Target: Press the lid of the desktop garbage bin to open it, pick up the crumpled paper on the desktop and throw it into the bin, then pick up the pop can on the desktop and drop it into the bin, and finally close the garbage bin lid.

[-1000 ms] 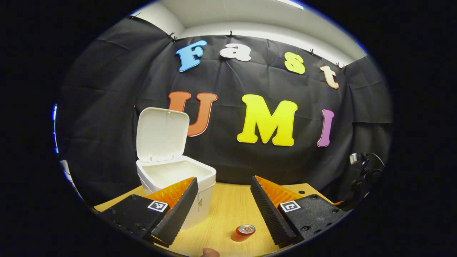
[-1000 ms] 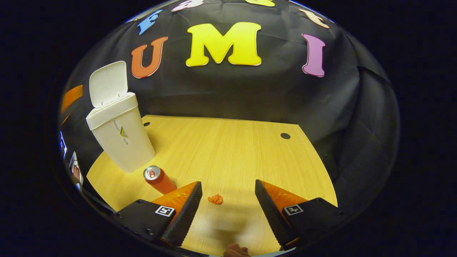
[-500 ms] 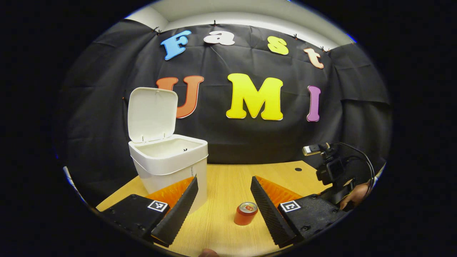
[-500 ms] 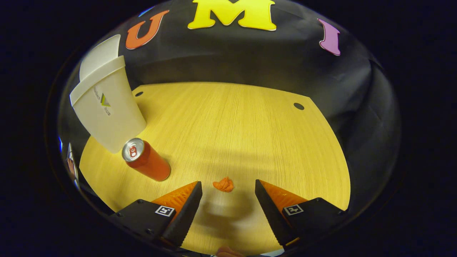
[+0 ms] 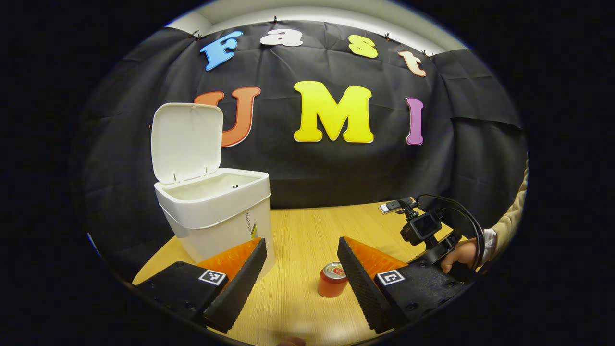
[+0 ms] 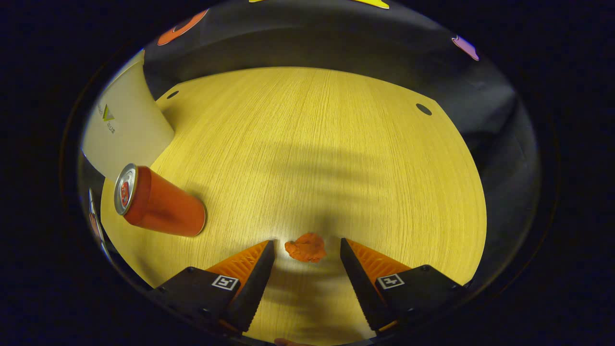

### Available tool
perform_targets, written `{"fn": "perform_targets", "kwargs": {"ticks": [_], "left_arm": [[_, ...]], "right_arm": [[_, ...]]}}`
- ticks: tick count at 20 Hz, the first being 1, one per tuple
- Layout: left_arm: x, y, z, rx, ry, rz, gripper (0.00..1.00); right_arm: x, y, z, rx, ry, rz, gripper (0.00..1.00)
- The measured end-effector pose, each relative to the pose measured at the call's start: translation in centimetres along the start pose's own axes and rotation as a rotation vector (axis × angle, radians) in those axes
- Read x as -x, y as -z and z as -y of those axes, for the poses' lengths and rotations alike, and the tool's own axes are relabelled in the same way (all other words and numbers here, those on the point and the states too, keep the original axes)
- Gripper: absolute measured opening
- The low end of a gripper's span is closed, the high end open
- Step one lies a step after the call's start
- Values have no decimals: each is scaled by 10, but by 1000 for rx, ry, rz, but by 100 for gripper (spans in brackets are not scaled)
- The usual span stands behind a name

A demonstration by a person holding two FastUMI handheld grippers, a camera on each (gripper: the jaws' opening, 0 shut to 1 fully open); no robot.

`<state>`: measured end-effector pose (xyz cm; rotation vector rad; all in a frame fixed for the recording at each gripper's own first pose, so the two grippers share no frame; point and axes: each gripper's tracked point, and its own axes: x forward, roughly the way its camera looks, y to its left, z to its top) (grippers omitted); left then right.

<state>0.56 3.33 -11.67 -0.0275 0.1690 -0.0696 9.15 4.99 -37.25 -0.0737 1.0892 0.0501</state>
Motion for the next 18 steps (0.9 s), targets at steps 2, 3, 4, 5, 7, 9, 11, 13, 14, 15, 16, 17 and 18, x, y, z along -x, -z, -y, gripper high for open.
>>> {"fn": "perform_targets", "kwargs": {"ticks": [2, 3, 4, 5, 7, 9, 11, 13, 14, 15, 16, 17, 18], "left_arm": [[-3, 3, -2, 14, 4, -8, 98], [-3, 3, -2, 14, 11, -6, 98], [-5, 5, -3, 4, 15, -10, 98], [-7, 7, -6, -14, 8, -16, 98], [-8, 12, -14, -40, -1, -29, 98], [-6, 13, -20, -39, -8, -34, 98], [-5, 16, -21, -32, -12, -38, 98], [-4, 17, -22, -35, -15, -40, 98], [-3, 16, -21, -36, -13, -38, 100], [-2, 16, -20, -38, -10, -39, 98], [-1, 17, -21, -40, -12, -42, 98], [0, 18, -21, -41, -14, -45, 98], [2, 19, -21, -41, -15, -44, 98]], "right_arm": [[0, 0, 2, 8, 3, -8, 87], [0, -1, 1, 16, 1, -11, 86], [-2, -1, 4, 30, 21, -16, 88], [-2, -2, 3, 31, 23, -12, 78], [-7, -2, -1, 33, 7, -20, 66], [-6, -1, -6, 41, 1, -25, 58], [-5, -2, -6, 47, 4, -27, 53], [-5, 0, -7, 49, -3, -27, 53], [-4, 0, -7, 43, -7, -26, 51], [-5, 0, -8, 36, -9, -29, 53], [-4, 0, -7, 33, -13, -28, 51], [-4, 0, -8, 32, -16, -29, 51], [-4, -1, -9, 24, -20, -24, 51]]}}
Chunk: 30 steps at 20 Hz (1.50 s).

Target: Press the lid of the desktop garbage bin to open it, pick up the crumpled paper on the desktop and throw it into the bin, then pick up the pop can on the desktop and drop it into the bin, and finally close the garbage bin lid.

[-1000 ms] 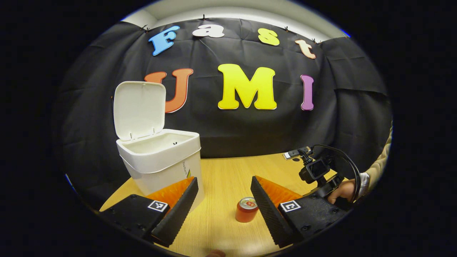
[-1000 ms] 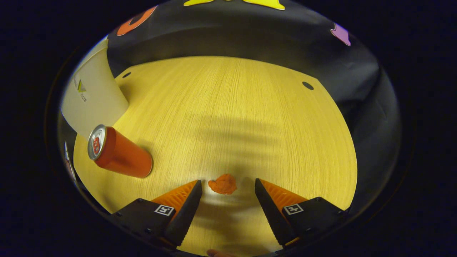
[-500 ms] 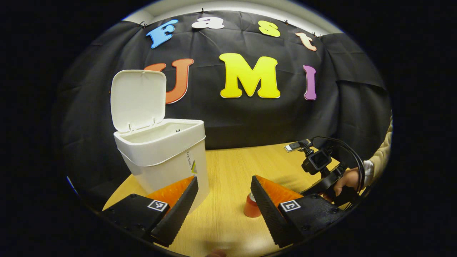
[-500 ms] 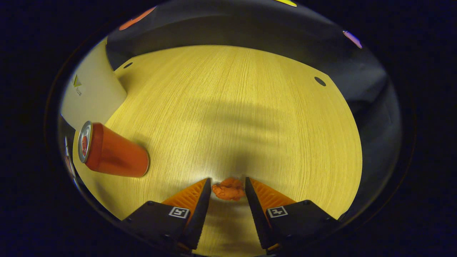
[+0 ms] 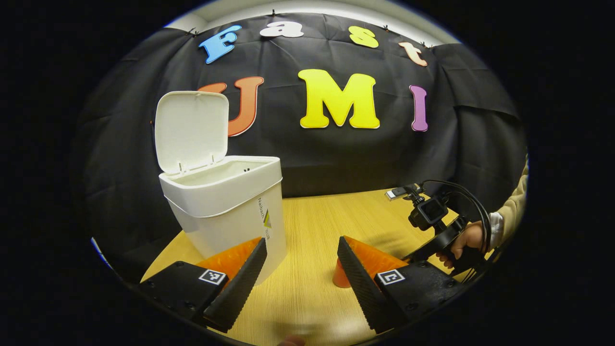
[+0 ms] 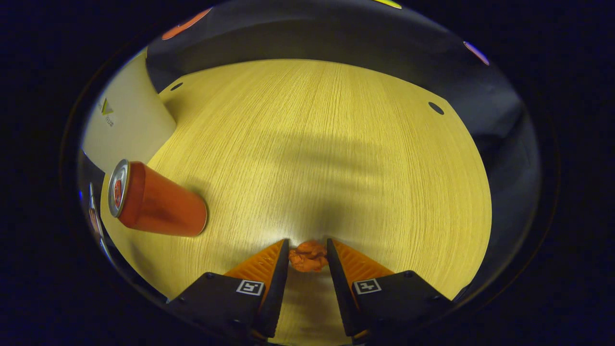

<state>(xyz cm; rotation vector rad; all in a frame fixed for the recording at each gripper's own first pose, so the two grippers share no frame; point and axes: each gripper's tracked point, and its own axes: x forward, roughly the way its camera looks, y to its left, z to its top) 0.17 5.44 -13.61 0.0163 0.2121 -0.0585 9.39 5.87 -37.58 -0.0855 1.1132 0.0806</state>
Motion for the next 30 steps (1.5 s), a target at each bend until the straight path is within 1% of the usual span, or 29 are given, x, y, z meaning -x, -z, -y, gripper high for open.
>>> {"fn": "perform_targets", "kwargs": {"ticks": [1, 3, 4, 5, 7, 8, 9, 12, 14, 15, 18, 19, 20, 21, 22, 23, 25, 29, 30], "left_arm": [[1, -1, 0, 1, -3, -1, 98], [2, 1, 0, 3, -2, -7, 98], [3, 3, 0, 2, -5, -11, 98], [4, 3, 1, 4, -4, -12, 98], [5, 3, 3, 10, -1, -15, 98], [6, 4, 3, 11, -1, -14, 98], [7, 3, 5, 9, 1, -14, 98], [9, 4, 11, -10, 7, -9, 98], [11, 3, 18, -17, 17, -6, 99], [11, 3, 21, -18, 24, -3, 99], [12, 1, 29, -14, 45, 4, 98], [12, -1, 31, -14, 49, 6, 98], [12, -1, 33, -14, 53, 8, 98], [12, -1, 33, -14, 55, 6, 99], [12, 0, 32, -14, 56, 2, 99], [12, 1, 32, -15, 56, -5, 99], [13, -1, 33, -17, 66, 4, 99], [9, 1, 28, -23, 68, -10, 98], [9, 0, 27, -21, 70, -11, 99]], "right_arm": [[-1, 4, 0, 4, 4, -5, 34], [1, 3, -1, 11, -1, 2, 34], [2, 4, -2, 7, -11, 11, 32], [3, 3, -2, 2, -19, 22, 34], [4, 0, 1, -8, -18, 35, 34], [6, -2, 0, -14, -23, 45, 31], [10, -7, 2, -15, -23, 60, 34], [37, -13, 12, -24, -29, 109, 34], [60, -18, 20, -25, -19, 144, 34], [72, -24, 21, -27, -26, 168, 31], [117, -50, 20, -6, -44, 263, 36], [134, -61, 17, 5, -51, 304, 34], [151, -71, 12, 19, -68, 345, 34], [166, -82, 5, 36, -84, 375, 31], [180, -90, 0, 47, -104, 394, 31], [192, -99, -5, 58, -108, 415, 34], [211, -119, -16, 74, -121, 463, 34], [245, -153, -44, 100, -149, 537, 34], [250, -162, -52, 116, -152, 560, 31]]}}
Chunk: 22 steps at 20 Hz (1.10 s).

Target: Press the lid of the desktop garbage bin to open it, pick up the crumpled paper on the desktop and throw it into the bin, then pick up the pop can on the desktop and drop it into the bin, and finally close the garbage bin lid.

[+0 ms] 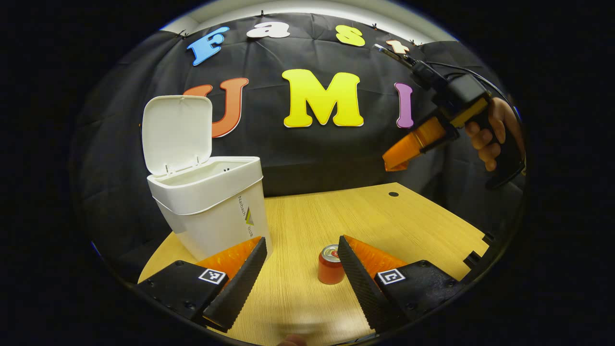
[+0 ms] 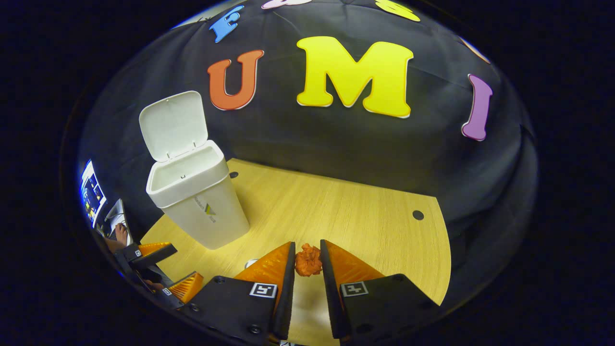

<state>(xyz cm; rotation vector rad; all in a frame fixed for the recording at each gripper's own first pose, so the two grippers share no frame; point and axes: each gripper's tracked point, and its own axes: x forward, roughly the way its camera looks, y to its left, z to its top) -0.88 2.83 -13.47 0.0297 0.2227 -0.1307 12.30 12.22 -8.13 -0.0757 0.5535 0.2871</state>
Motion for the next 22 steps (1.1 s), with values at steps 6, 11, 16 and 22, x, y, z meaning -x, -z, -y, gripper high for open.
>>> {"fn": "perform_targets", "kwargs": {"ticks": [6, 11, 16, 22], "left_arm": [[0, 8, -25, 10, -10, -14, 99], [4, 15, -53, 43, -34, -20, 99], [12, 28, -67, 31, -53, -32, 98], [13, 34, -68, 65, -44, -26, 99]], "right_arm": [[-17, -78, -70, 60, -86, 126, 33], [-37, -122, -157, 127, -220, 189, 33], [-62, -124, -241, 189, -322, 184, 33], [-112, -115, -285, 238, -313, 157, 17]]}}
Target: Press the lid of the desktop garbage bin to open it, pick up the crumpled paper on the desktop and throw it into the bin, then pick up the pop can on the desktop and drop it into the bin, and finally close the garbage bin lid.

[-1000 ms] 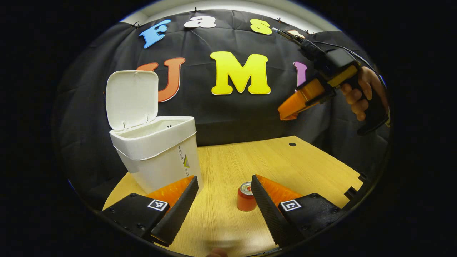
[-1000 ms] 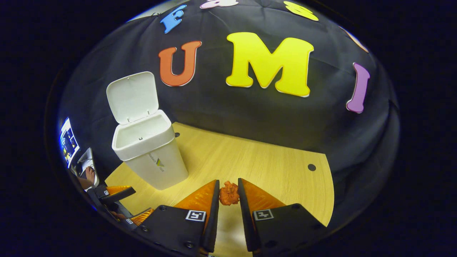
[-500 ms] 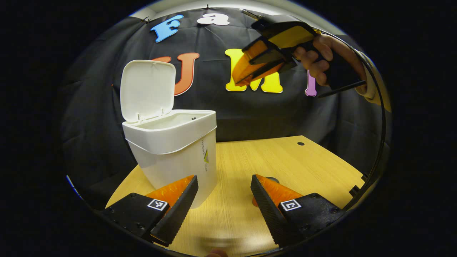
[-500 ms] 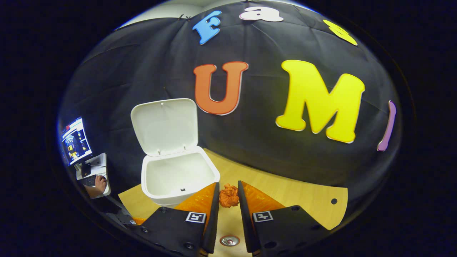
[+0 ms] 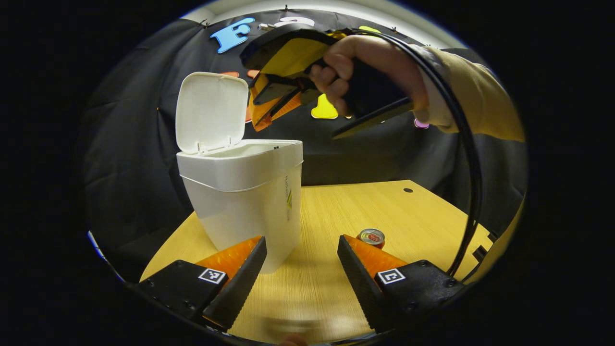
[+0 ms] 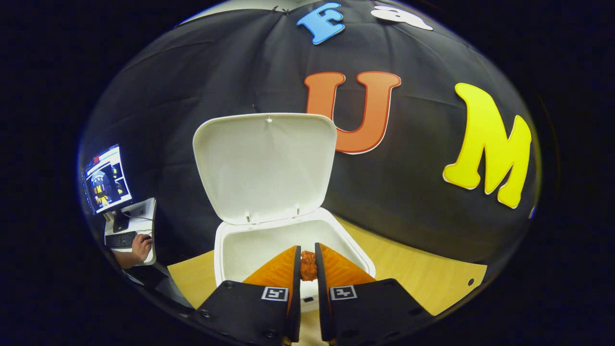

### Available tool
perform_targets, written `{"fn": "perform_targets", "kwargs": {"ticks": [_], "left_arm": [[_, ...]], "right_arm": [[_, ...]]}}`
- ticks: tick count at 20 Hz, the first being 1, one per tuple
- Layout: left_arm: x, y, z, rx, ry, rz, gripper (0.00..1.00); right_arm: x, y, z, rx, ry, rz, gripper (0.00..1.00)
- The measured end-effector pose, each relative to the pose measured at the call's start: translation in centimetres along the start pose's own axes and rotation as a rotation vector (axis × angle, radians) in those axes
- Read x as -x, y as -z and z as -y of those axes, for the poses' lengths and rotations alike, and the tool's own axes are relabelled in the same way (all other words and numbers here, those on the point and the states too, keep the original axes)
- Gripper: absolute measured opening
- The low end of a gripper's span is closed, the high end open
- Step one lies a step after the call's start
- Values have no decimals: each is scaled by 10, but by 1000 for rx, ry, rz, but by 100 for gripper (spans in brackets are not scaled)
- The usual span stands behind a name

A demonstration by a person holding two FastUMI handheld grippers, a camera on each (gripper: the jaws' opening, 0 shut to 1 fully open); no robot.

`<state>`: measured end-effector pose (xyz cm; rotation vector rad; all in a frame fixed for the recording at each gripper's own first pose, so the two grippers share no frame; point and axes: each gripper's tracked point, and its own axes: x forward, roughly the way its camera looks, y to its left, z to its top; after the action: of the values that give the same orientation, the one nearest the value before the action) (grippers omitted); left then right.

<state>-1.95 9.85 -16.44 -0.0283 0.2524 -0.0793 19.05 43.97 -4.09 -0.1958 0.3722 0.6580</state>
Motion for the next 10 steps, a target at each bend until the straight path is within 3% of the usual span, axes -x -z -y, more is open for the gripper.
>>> {"fn": "perform_targets", "kwargs": {"ticks": [7, 10], "left_arm": [[0, 3, -2, 15, -7, -4, 99], [-2, 5, -3, 21, -7, -12, 98]], "right_arm": [[-21, 0, -22, -20, -16, -14, 17], [-27, 6, -25, -14, -13, -27, 23]]}}
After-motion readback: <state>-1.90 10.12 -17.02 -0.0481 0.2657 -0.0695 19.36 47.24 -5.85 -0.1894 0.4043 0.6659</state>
